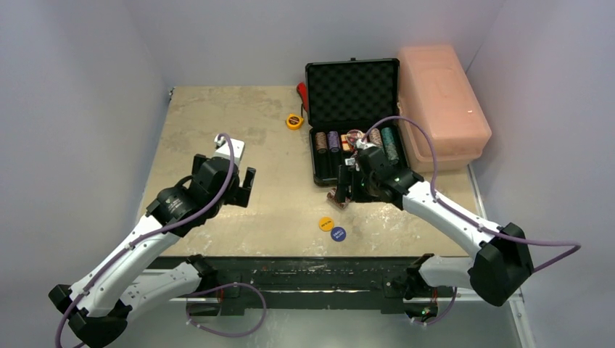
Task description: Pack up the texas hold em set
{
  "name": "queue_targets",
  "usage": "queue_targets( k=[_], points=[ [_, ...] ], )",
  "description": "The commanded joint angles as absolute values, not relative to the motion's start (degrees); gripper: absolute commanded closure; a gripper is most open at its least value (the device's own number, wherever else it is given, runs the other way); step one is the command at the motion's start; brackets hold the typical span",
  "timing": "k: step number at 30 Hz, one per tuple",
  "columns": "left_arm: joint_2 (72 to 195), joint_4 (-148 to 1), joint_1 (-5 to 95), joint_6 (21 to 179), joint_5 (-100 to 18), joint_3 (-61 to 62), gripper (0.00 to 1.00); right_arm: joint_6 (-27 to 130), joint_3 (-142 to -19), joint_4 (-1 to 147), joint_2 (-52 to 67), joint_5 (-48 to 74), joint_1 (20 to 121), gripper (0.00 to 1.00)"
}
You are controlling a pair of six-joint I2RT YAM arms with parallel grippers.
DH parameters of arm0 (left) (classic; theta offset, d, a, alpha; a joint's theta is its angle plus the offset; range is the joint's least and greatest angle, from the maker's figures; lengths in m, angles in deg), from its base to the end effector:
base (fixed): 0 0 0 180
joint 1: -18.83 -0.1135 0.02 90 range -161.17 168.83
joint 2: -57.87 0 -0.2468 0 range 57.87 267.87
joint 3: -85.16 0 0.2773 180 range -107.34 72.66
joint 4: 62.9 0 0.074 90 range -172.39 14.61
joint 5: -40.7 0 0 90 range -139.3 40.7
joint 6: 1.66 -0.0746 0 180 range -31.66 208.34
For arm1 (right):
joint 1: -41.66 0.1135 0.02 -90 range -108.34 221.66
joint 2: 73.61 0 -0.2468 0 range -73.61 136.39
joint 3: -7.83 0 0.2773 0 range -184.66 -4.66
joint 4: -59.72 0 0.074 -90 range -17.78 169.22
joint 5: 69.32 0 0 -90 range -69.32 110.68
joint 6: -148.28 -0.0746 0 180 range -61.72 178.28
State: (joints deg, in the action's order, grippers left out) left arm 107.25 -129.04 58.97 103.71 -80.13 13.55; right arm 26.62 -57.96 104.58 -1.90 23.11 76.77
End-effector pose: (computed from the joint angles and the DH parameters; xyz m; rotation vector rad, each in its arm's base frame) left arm 0.1894 -0.1097 0.3100 0.2194 2.1996 0.1008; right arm 0.2573 0.1770 0.2042 -0.0566 2.5104 0.4478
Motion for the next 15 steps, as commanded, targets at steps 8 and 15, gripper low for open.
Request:
queue_targets(
  k=[8,15],
  points=[
    [107.72,-127.6,58.63,103.12,-80.23,13.6,0.0,19.17,-49.97,106.1,-5.93,24.98,80.86,0.06],
    [107.7,-127.76,58.57,103.12,-80.41,13.5,0.0,18.09,-48.29,103.52,-5.31,24.71,81.82,0.08]
  ],
)
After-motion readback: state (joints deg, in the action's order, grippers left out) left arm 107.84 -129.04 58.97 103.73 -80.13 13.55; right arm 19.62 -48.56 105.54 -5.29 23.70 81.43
